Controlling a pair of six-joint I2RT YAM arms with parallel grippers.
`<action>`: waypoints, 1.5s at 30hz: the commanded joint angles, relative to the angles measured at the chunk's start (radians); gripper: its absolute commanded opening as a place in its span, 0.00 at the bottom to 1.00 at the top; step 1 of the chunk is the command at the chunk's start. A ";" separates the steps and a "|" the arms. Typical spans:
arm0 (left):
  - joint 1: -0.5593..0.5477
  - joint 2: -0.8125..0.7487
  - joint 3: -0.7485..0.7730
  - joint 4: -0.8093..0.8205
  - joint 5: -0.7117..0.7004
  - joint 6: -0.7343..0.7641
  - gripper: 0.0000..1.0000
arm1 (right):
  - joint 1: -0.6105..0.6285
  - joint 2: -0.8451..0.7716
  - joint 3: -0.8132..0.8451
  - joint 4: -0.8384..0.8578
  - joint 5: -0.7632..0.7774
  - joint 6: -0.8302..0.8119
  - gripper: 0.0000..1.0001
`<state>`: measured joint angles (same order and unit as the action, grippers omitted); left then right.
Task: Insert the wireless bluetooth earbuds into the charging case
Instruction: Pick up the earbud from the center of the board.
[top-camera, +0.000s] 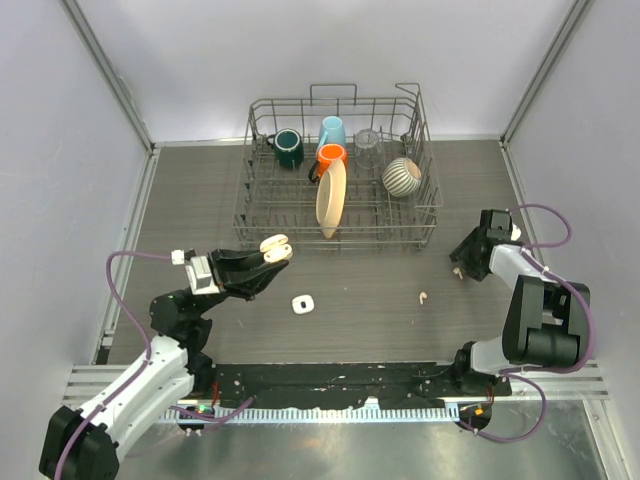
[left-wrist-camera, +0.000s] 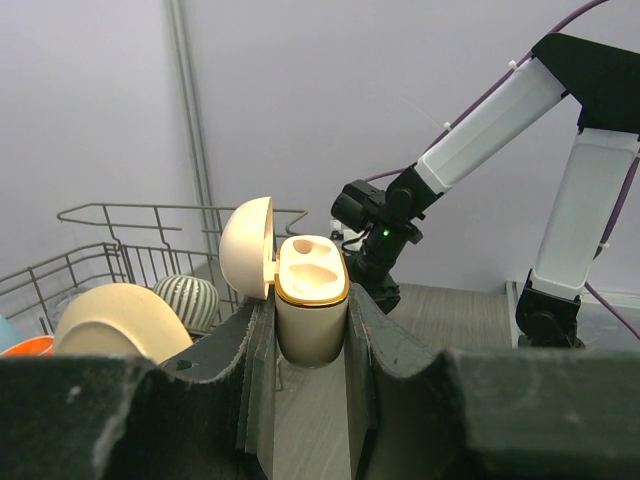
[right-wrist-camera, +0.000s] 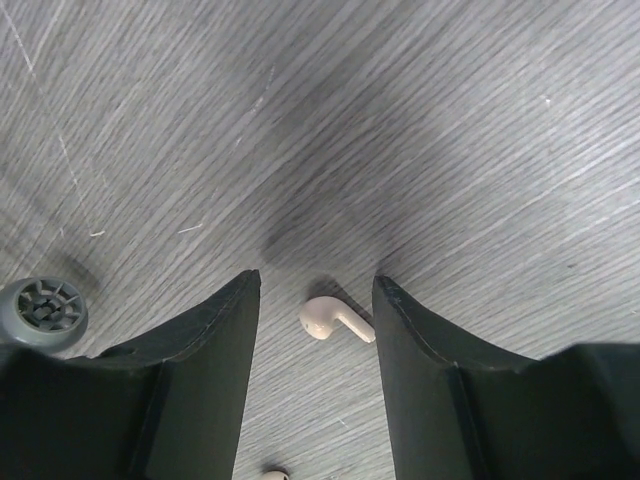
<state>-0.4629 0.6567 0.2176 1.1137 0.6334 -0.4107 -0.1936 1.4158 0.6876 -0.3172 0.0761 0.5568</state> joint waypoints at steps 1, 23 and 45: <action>-0.002 0.004 0.008 0.024 0.006 0.016 0.00 | -0.004 -0.024 -0.039 0.033 -0.039 0.005 0.54; -0.002 0.003 0.009 0.024 -0.001 0.007 0.00 | -0.003 -0.147 -0.071 -0.057 -0.081 0.017 0.52; -0.003 0.026 0.019 0.023 0.003 0.007 0.00 | 0.019 0.005 0.043 -0.043 0.014 -0.123 0.50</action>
<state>-0.4629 0.6773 0.2180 1.1088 0.6331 -0.4110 -0.1837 1.4078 0.6941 -0.3767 0.0593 0.4637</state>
